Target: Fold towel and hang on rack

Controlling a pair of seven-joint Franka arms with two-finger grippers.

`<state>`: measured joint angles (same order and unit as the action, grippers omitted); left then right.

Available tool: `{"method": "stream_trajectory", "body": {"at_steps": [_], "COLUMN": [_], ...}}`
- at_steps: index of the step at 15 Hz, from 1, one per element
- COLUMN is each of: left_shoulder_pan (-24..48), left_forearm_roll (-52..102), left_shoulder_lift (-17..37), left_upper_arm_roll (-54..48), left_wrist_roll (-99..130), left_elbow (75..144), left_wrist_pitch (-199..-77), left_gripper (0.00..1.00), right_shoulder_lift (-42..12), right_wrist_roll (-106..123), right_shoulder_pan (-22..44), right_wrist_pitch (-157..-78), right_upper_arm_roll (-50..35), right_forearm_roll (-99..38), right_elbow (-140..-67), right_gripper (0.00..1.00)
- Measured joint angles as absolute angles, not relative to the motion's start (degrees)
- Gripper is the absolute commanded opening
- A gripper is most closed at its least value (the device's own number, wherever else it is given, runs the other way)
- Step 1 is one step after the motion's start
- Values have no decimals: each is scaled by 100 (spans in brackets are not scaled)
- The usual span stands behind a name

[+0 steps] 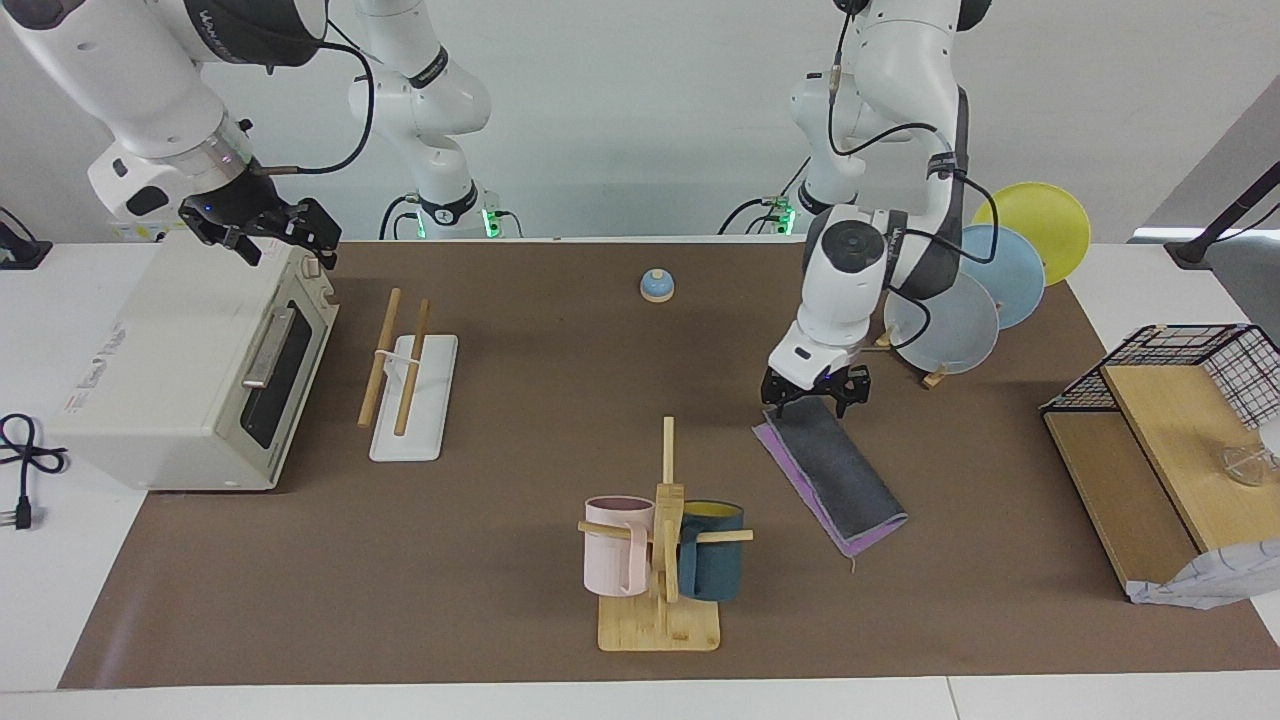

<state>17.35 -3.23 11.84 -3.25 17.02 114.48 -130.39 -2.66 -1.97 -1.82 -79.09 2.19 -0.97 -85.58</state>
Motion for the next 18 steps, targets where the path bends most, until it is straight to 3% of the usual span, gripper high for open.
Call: {"method": "stream_trajectory", "body": {"at_steps": [6,13,17,18], "left_shoulder_pan": [1006,915,915,915], "left_forearm_roll": [1751,2865,2871,2874], "left_shoulder_lift": [1155,1170,1237,1262], "left_upper_arm_roll": [-317,-317,-320,-321], "left_wrist_roll": [583,14,-20,-31], "left_elbow": [11930,12366,12433,12446], "left_wrist_pitch": [-13428,-13552,-13648,-13671], "left_gripper": [100,100,93,87], "right_shoulder_lift": [-266,-266,-266,-266], "right_wrist_roll": [-197,-197,-197,-197], "right_shoulder_pan": [-181,-181,-182,-181], "right_wrist_pitch": [-7909,-7909,-7909,-7909], "right_upper_arm_roll": [219,219,219,219], "right_forearm_roll": [-97,-97,-97,-97], "right_elbow": [-8558,-8558,-8558,-8558], "right_gripper": [100,100,100,100]}}
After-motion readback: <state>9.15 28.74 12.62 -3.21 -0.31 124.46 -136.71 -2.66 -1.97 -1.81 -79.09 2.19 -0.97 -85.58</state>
